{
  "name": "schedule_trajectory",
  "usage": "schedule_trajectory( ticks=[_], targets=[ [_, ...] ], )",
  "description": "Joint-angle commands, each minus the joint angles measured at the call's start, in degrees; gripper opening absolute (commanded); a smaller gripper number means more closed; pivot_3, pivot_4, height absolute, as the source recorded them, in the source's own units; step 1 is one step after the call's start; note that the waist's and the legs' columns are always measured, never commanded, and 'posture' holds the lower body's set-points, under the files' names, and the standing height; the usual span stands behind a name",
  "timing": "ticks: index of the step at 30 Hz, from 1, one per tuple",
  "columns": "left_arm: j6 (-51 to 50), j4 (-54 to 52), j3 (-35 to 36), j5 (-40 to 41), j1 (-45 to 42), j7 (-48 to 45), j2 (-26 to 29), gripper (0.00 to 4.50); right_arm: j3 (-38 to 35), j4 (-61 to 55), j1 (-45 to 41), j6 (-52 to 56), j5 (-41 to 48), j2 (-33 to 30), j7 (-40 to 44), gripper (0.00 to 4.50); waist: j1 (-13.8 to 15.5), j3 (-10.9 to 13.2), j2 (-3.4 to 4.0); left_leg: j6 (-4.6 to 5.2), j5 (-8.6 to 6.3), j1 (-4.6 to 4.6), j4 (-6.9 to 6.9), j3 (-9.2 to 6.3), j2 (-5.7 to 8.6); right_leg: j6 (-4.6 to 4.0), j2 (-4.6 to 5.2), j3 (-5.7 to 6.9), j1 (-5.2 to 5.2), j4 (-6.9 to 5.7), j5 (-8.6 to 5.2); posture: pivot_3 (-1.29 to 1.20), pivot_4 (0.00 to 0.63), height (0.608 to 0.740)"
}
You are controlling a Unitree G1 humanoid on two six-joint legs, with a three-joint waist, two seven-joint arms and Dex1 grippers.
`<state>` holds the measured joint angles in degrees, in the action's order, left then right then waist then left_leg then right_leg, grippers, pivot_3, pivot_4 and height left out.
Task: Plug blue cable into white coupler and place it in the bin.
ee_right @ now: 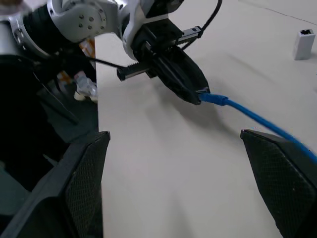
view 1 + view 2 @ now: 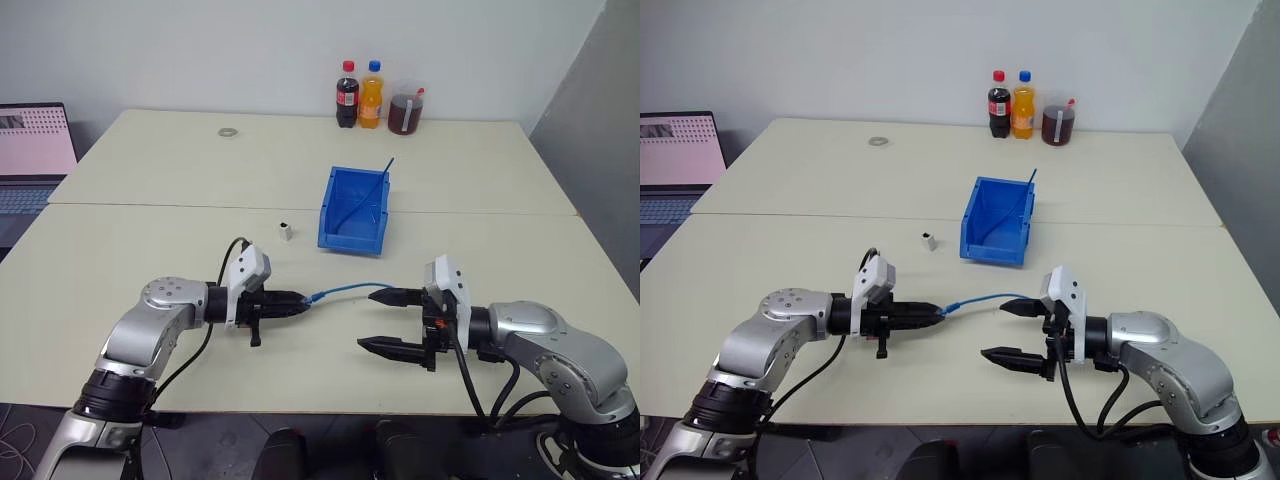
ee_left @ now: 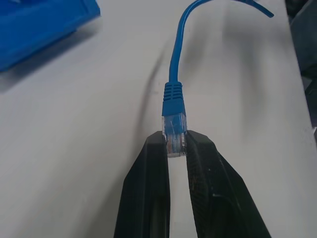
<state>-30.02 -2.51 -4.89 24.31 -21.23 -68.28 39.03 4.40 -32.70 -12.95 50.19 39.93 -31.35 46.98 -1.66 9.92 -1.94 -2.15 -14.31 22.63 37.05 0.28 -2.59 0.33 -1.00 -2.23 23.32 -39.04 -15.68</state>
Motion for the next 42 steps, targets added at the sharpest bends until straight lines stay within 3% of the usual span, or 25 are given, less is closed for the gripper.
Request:
schedule_trajectory(
  ticks=[1,13,27,42],
  targets=[
    [-3.59,-1.12,2.76,5.0,-2.69,-0.3,-1.16,0.21,-2.13,-1.74,0.51,1.11,3.21,0.91,-2.75,4.5,-0.05,0.0,0.0,0.0,0.0,0.0,0.0,-0.01,0.0,0.0,0.0,-0.01,0.0,0.0,0.0,0.0,0.15,0.74],
    [-14.87,-6.5,5.56,15.68,-4.4,2.92,-2.92,0.21,-4.3,6.35,-1.96,-1.28,5.97,15.26,-12.74,4.5,-0.16,0.0,-0.03,0.0,0.0,0.0,0.0,-0.11,-0.02,0.0,-0.05,-0.03,0.01,-0.01,0.0,0.0,0.15,0.74],
    [-17.33,-8.7,6.13,19.03,-4.63,5.91,-3.53,0.21,-4.88,10.4,-5.4,0.35,11.34,19.65,-15.8,4.5,-0.17,0.0,-0.02,0.0,0.0,0.0,-0.02,-0.12,-0.02,0.0,-0.04,-0.06,0.03,0.01,0.0,0.0,0.15,0.74],
    [-17.91,-9.33,5.75,20.85,-5.35,6.22,-3.35,0.21,-4.75,10.73,-6.53,0.8,13.48,19.33,-15.61,0.7,-0.17,0.01,-0.02,0.0,0.0,0.01,-0.02,-0.12,-0.01,0.0,-0.04,-0.06,0.04,0.01,0.0,0.0,0.15,0.74]
  ],
)
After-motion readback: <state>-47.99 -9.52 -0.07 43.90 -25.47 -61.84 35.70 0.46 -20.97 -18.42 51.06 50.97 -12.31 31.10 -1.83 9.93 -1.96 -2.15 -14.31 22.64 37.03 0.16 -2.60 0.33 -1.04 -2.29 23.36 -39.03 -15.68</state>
